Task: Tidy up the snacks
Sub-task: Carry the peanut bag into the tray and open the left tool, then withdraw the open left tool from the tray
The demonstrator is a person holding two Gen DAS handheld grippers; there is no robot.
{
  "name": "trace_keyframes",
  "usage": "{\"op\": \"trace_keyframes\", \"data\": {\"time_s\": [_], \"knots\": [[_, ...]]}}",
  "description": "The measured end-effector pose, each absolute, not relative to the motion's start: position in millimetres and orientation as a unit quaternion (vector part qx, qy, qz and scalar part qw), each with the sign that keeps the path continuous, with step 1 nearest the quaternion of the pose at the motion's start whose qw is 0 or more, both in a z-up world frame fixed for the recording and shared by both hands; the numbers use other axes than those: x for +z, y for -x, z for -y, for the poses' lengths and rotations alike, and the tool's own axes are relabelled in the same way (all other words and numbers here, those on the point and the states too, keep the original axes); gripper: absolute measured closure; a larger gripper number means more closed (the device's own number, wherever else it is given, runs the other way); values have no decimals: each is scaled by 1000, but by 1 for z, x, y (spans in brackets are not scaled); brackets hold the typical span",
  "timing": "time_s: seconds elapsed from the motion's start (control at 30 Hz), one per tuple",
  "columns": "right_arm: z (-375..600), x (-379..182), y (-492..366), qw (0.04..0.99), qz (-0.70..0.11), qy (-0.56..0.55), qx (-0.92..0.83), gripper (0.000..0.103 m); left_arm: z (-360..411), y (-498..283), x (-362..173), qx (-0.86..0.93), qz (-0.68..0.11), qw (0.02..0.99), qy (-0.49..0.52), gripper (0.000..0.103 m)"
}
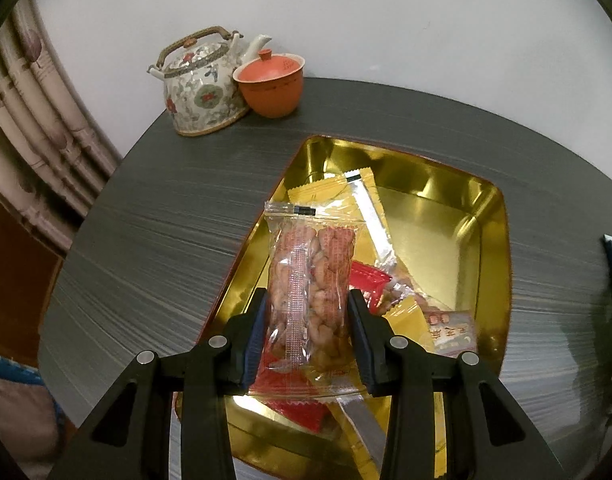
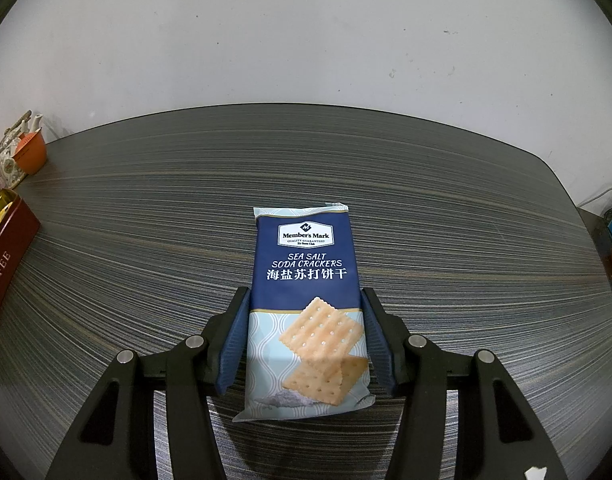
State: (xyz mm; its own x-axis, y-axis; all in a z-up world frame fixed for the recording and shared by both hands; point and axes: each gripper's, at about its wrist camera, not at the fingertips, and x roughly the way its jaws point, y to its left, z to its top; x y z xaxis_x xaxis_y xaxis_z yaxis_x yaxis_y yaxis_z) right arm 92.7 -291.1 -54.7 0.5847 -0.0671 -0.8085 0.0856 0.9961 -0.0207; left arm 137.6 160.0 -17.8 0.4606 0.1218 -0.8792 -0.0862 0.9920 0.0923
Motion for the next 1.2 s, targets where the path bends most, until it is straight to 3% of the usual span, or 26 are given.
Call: {"op": "trace_keyframes", "data": {"time_s": [0.47, 0.7, 1.2], "knots": [[291, -55, -93, 890, -453, -10, -43, 52, -158, -139, -15, 70, -517, 853, -27, 62], [291, -54, -93, 890, -453, -10, -43, 52, -158, -135, -7, 65, -508, 858, -37, 45], [292, -54, -93, 890, -453, -10, -41, 52, -172, -108, 28, 64, -479, 875, -31, 41]]}}
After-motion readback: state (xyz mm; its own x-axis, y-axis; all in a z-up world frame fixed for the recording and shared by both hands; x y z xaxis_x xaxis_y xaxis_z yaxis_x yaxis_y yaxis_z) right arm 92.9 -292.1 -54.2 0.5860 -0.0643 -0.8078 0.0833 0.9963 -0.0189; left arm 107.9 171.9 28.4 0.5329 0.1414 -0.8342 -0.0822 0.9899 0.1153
